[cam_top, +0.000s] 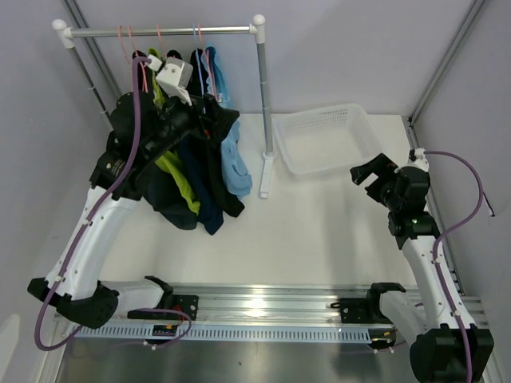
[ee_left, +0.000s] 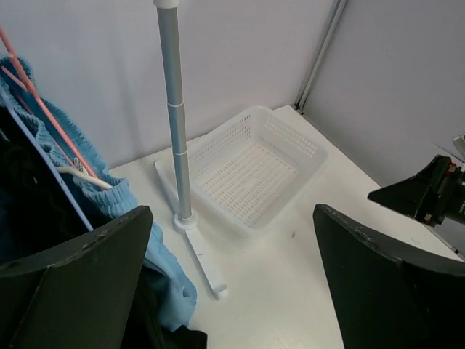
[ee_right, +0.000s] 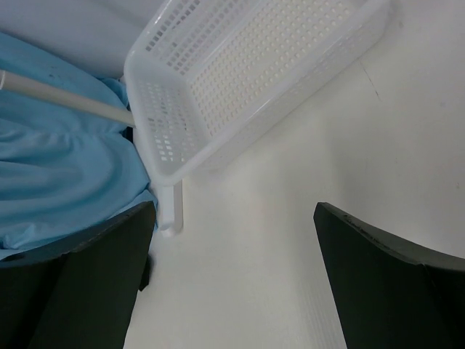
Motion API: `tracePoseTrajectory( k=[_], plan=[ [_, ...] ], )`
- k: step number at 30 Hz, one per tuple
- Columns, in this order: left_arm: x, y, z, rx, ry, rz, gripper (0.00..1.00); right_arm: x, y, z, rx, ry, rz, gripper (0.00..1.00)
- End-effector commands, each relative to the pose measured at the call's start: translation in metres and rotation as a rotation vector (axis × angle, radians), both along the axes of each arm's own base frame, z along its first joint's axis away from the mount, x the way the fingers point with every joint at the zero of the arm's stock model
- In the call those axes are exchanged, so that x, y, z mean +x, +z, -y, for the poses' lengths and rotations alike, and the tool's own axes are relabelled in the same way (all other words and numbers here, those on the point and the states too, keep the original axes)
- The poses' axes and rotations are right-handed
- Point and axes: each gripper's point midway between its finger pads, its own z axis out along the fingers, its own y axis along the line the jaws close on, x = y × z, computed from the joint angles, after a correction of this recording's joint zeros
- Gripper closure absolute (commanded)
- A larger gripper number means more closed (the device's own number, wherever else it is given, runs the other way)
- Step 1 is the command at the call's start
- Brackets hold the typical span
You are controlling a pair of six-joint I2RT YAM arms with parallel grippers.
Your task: Remove the shorts from the hanger
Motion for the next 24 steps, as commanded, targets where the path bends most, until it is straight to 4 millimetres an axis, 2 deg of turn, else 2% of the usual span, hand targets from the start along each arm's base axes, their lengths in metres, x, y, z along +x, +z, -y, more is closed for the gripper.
tracePoseTrajectory(
  k=[1, 2, 3, 4, 5, 6, 7, 8, 9, 10, 11, 12, 13, 14, 15, 16, 17, 18, 19, 20, 22, 24],
  plan=[
    [-0.007, 0.015, 0.007, -0.017, -0.055, 0.068, 0.01, 0.005, 0.005, -0.002, -0.019, 0.024, 0.026, 0.01],
    [-0.038, 0.031, 0.022, -0.032, -0.221, 0.148, 0.01, 0.005, 0.005, -0.002, -0.024, 0.029, 0.029, 0.01],
    [-0.039, -0.004, 0.034, -0.012, -0.291, 0.127, 0.01, 0.005, 0.003, -0.002, -0.027, 0.026, 0.027, 0.01],
    [-0.048, 0.033, 0.033, -0.108, -0.306, 0.291, 0.01, 0.005, -0.001, -0.001, -0.028, 0.024, 0.024, 0.01],
    [-0.06, 0.053, 0.018, -0.186, -0.25, 0.371, 0.01, 0.005, -0.002, -0.001, -0.027, 0.021, 0.022, 0.01],
    [-0.045, 0.019, 0.021, -0.218, -0.224, 0.312, 0.01, 0.005, -0.004, 0.0, -0.024, 0.016, 0.019, 0.01],
    [-0.043, 0.027, 0.018, -0.257, -0.216, 0.314, 0.01, 0.004, -0.007, -0.001, -0.02, 0.017, 0.014, 0.01],
    [-0.032, 0.015, 0.021, -0.239, -0.199, 0.248, 0.01, 0.004, -0.007, -0.001, -0.019, 0.016, 0.015, 0.01],
    [-0.015, 0.045, 0.02, -0.241, -0.14, 0.248, 0.01, 0.003, -0.009, -0.002, -0.019, 0.023, 0.011, 0.01],
    [0.004, 0.034, 0.023, -0.214, -0.095, 0.168, 0.01, 0.001, -0.012, -0.002, -0.02, 0.025, 0.001, 0.01],
    [0.006, 0.055, 0.016, -0.203, -0.05, 0.136, 0.01, -0.001, -0.013, -0.002, -0.027, 0.029, 0.001, 0.01],
    [0.038, 0.028, 0.025, -0.157, 0.007, 0.059, 0.03, -0.002, -0.016, -0.002, -0.027, 0.029, -0.005, 0.01],
    [0.046, 0.022, 0.032, -0.125, 0.015, 0.041, 0.03, -0.003, -0.017, -0.002, -0.028, 0.03, -0.006, 0.01],
    [0.042, 0.05, 0.03, -0.132, 0.025, 0.075, 0.03, -0.006, -0.02, -0.002, -0.031, 0.032, -0.009, 0.01],
    [0.064, 0.03, 0.041, -0.088, 0.076, 0.027, 0.02, -0.007, -0.022, -0.002, -0.033, 0.034, -0.012, 0.01],
    [0.074, 0.025, 0.041, -0.071, 0.123, 0.004, 0.03, -0.008, -0.024, -0.002, -0.033, 0.034, -0.021, 0.01],
    [0.072, 0.061, 0.033, -0.109, 0.162, 0.057, 0.03, -0.01, -0.026, -0.001, -0.039, 0.033, -0.026, 0.01],
    [0.08, 0.045, 0.033, -0.078, 0.198, -0.004, 0.05, -0.011, -0.026, 0.0, -0.046, 0.034, -0.026, 0.0],
    [0.102, 0.023, 0.035, -0.044, 0.255, -0.056, 0.05, -0.013, -0.029, 0.0, -0.048, 0.033, -0.039, 0.01],
    [0.097, 0.041, 0.026, -0.069, 0.29, -0.053, 0.08, -0.014, -0.028, 0.001, -0.054, 0.026, -0.041, 0.0],
    [0.116, 0.026, 0.02, -0.044, 0.38, -0.09, 0.11, -0.016, -0.029, 0.001, -0.054, 0.028, -0.047, 0.01],
    [0.12, 0.015, 0.016, -0.033, 0.429, -0.125, 0.14, -0.018, -0.029, 0.001, -0.053, 0.029, -0.048, 0.0]
  ],
)
